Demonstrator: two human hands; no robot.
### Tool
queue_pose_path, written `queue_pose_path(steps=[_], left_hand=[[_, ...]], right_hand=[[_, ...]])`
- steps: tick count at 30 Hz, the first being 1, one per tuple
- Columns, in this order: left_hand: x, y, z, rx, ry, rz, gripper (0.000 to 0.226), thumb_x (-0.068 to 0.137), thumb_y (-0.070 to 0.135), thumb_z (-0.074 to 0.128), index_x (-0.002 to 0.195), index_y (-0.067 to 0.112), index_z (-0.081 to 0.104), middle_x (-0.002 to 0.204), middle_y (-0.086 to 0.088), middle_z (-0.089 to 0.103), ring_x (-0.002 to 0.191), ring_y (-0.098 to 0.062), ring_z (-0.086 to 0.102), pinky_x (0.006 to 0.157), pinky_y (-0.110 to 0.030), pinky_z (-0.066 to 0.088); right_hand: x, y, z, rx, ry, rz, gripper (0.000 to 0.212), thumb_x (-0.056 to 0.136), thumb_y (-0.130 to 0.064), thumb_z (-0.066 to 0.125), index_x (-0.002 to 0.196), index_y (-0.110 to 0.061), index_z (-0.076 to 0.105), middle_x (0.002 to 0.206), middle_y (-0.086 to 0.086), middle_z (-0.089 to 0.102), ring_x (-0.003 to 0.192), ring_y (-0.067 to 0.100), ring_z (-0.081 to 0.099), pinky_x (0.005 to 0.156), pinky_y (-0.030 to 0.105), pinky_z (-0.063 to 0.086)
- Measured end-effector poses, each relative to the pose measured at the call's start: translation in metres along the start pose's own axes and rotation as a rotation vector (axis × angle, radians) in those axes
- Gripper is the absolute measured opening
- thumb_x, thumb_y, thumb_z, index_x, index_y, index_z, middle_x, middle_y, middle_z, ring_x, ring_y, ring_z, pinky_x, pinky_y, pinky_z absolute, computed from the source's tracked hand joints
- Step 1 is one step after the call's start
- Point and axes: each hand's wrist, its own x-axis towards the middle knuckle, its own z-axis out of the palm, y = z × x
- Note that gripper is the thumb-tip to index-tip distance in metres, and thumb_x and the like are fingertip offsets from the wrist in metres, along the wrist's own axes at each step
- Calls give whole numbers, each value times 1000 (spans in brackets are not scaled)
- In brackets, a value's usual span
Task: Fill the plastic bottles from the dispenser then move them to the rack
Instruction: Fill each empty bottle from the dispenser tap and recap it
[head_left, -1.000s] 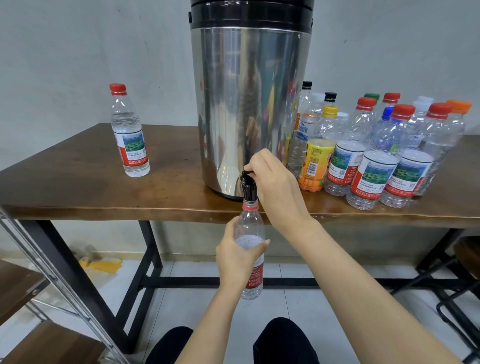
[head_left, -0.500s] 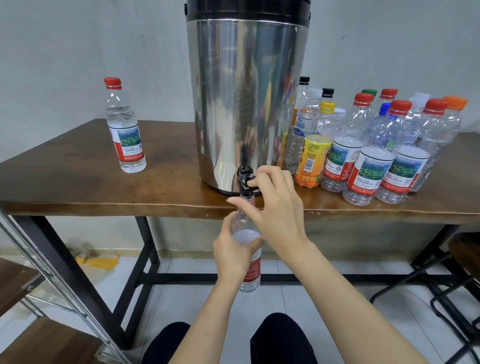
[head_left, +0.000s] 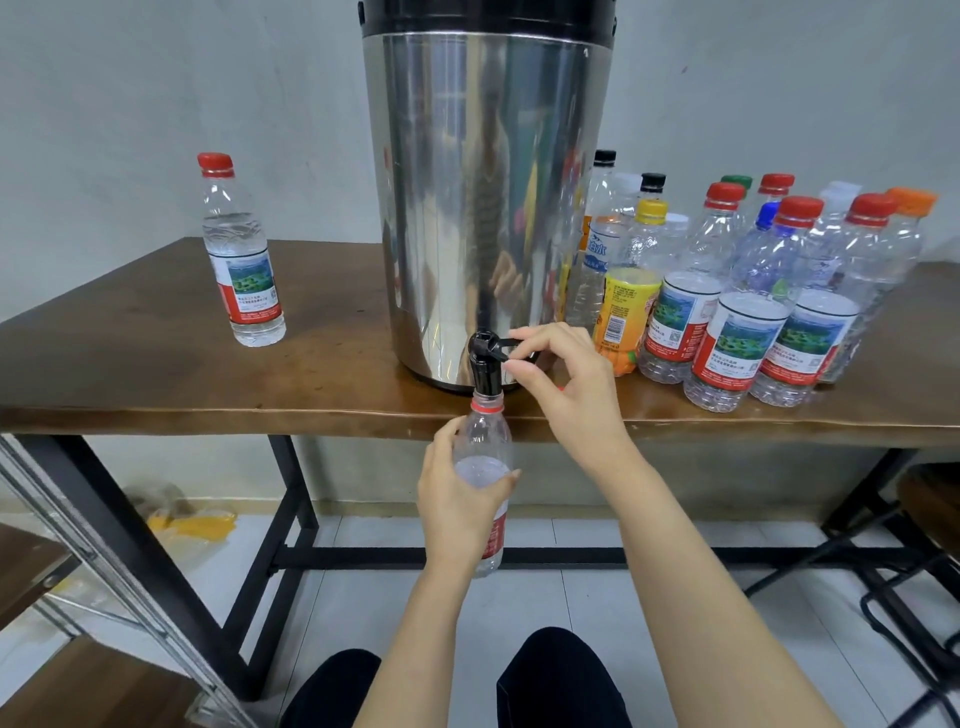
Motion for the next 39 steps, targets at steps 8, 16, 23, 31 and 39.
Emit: queue_pose_path(steps=[8, 16, 23, 31, 39], left_hand=[[-7, 0, 3, -78, 14, -22, 74, 68, 20, 89, 130, 33, 50, 126, 15, 58, 115, -2, 51, 100, -27, 44], [-11, -1, 6, -107, 4, -51, 74, 71, 22, 88, 133, 34, 50, 128, 16, 58, 112, 5, 51, 89, -8, 38], [-14, 0, 6, -125, 18, -53, 74, 70, 22, 88, 133, 37, 51, 128, 17, 58, 115, -2, 53, 99, -28, 47], [-14, 0, 6, -119, 27, -67, 76, 69, 23, 88, 133, 38, 51, 129, 17, 58, 119, -3, 52, 102, -33, 48], [-15, 3, 5, -114, 26, -77, 76, 70, 24, 88, 133, 41, 49, 130, 17, 56, 117, -2, 49, 101, -30, 47]], right_hand=[[-5, 9, 12, 88, 84, 20, 18, 90, -31, 60, 85, -15, 67, 105, -11, 66, 107, 16, 58, 86, 40, 48], [-7, 10, 13, 151, 93, 24, 10, 91, -28, 61, 87, -20, 65, 107, -8, 66, 106, 20, 61, 86, 53, 49], [-7, 8, 13, 177, 90, 28, 5, 91, -26, 61, 87, -27, 63, 108, -8, 66, 107, 19, 61, 87, 48, 51], [-8, 8, 13, 192, 82, 49, 6, 91, -26, 61, 87, -24, 64, 109, -6, 66, 107, 16, 61, 87, 42, 52], [-8, 6, 14, 203, 82, 56, 4, 91, -27, 61, 88, -25, 63, 110, -5, 65, 106, 15, 61, 88, 40, 53]])
